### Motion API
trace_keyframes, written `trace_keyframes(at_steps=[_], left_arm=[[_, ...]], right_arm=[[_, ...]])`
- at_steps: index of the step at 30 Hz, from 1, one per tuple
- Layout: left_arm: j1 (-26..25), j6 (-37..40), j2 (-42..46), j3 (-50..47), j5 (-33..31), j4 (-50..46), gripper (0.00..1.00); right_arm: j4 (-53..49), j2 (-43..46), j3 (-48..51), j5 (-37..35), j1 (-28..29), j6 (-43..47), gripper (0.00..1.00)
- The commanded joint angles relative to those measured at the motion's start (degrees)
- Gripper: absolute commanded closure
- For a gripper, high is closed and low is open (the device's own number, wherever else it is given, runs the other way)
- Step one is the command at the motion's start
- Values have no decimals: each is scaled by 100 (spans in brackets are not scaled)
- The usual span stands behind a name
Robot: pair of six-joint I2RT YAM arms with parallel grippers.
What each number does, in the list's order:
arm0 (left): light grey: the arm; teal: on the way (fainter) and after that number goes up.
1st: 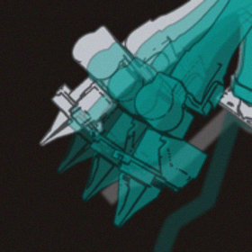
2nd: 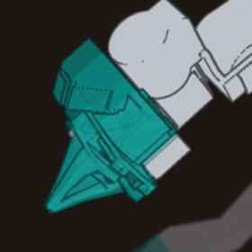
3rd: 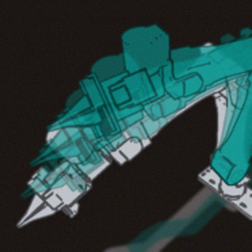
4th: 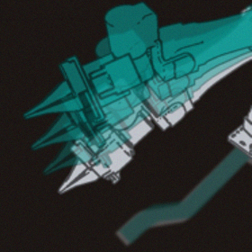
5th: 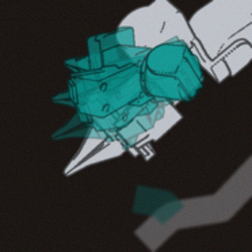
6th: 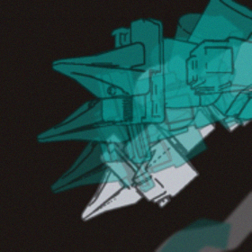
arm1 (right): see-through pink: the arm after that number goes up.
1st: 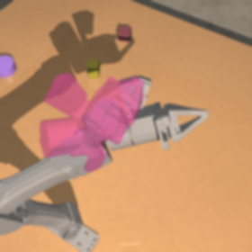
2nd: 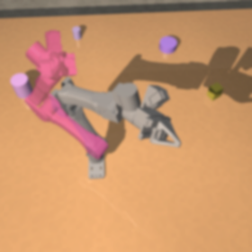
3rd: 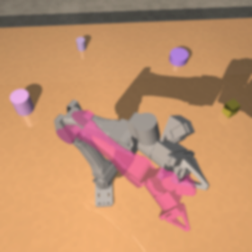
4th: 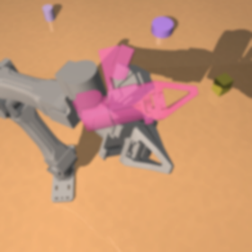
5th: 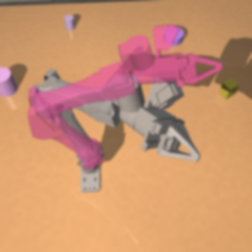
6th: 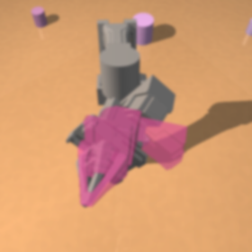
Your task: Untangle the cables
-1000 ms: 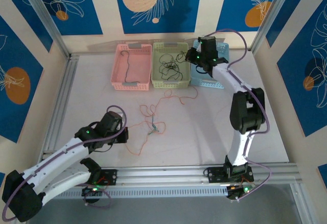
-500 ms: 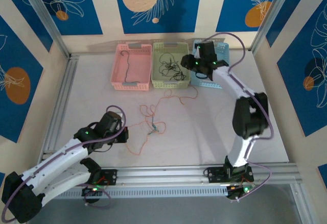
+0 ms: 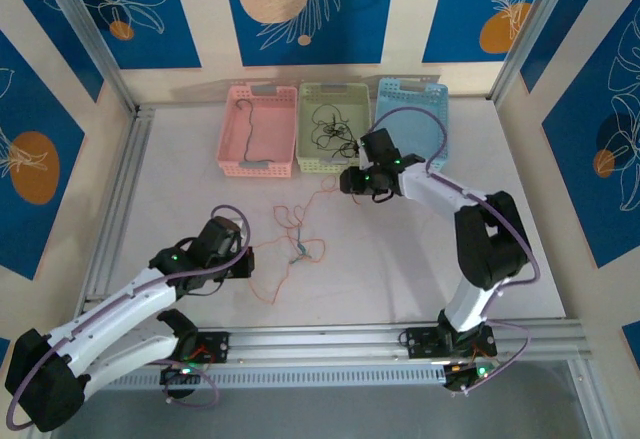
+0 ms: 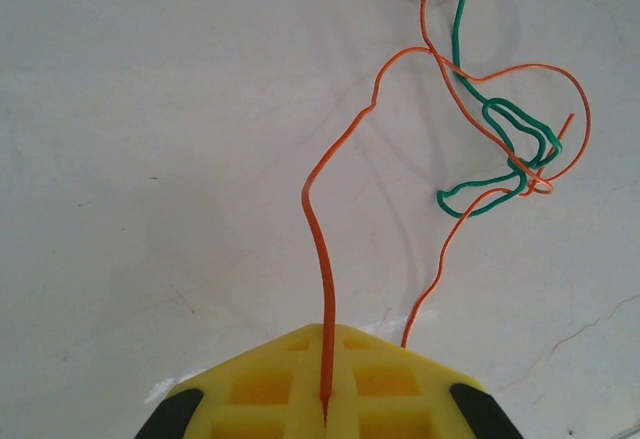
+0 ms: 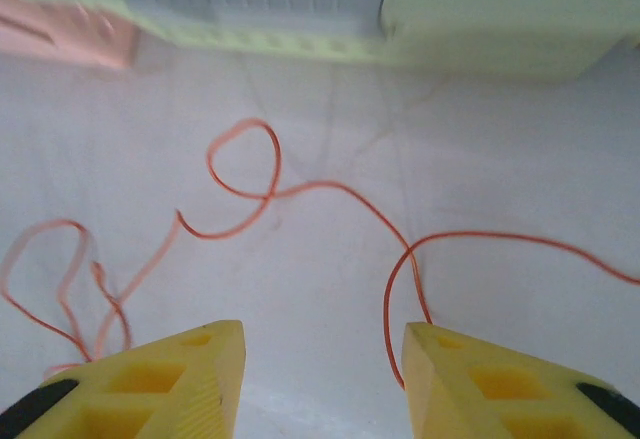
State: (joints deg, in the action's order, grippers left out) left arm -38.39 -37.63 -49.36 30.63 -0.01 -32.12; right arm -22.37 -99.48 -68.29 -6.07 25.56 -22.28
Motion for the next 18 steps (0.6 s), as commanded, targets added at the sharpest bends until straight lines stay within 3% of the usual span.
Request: trace_keyframes(at_steps=[1,11,18], left_arm=[[-60,-52,24,-20,112,15,100],[-66,-23,20,-1,72,-24,100],[-63,-1,-15,4,89,-1,100]], right_arm=[[-534,-339,-423,-277,126,320,54],[-1267,-906,-852,-688,178,364,55],[-1515,-1236,-1104,-529,186,556,69]])
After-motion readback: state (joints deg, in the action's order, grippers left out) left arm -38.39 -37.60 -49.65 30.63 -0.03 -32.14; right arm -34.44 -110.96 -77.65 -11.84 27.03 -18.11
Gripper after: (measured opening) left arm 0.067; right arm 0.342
